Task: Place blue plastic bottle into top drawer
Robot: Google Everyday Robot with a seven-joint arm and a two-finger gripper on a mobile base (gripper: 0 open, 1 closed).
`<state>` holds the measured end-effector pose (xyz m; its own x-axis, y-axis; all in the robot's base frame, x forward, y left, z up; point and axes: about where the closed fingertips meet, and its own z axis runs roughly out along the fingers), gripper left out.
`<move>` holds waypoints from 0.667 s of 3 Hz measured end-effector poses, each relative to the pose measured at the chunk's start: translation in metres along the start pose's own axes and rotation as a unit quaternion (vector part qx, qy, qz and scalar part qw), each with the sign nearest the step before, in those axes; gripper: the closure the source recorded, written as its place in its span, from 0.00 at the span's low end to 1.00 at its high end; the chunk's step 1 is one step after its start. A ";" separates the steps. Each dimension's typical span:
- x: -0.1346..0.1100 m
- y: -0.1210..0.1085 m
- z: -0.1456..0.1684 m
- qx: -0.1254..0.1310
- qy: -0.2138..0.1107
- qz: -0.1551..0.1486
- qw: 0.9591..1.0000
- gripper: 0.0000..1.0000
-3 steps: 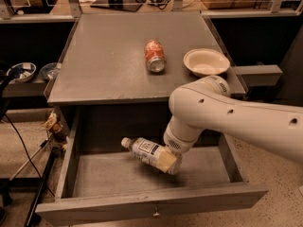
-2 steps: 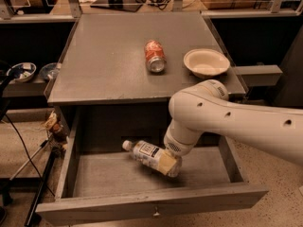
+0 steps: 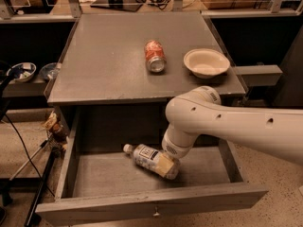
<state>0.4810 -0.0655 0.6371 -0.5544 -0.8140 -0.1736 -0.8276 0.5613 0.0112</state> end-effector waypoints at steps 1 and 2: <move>0.000 0.000 0.001 -0.001 0.001 0.000 1.000 0.84; 0.000 0.000 0.001 -0.001 0.001 0.000 1.000 0.53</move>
Offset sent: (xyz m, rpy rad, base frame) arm 0.0002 0.0002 -0.0012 -0.0002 0.0015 0.0002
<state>0.4812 -0.0653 0.6359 -0.5544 -0.8142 -0.1725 -0.8277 0.5610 0.0123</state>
